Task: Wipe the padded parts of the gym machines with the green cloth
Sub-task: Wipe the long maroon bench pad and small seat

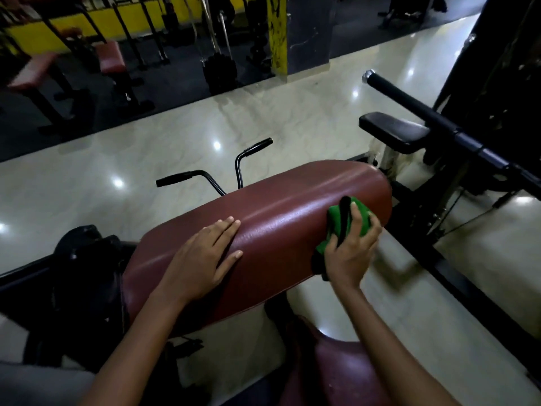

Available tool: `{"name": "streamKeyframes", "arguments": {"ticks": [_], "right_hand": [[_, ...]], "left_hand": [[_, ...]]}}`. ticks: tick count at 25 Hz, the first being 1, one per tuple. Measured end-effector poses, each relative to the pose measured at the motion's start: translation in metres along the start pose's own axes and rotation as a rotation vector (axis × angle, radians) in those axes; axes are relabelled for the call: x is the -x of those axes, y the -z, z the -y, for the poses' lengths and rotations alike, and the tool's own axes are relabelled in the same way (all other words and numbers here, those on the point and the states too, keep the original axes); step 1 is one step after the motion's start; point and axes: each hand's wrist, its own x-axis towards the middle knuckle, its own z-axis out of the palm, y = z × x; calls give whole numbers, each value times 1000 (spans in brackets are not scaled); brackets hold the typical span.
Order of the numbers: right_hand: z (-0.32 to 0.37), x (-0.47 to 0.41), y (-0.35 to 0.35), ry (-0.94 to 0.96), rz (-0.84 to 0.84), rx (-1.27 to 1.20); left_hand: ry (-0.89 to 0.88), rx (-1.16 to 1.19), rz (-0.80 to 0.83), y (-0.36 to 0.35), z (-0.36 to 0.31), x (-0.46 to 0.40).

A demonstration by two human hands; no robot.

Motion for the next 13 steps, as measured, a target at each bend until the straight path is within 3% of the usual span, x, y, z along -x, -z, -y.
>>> {"name": "streamKeyframes", "arguments": {"ticks": [4, 9, 13], "right_hand": [[17, -3, -5, -219, -113, -49], [33, 57, -12, 67, 58, -15], [45, 40, -14, -181, -73, -64]], "left_hand": [[34, 53, -19, 6, 22, 28], [3, 55, -20, 8, 31, 36], [2, 92, -19, 7, 42, 43]]}}
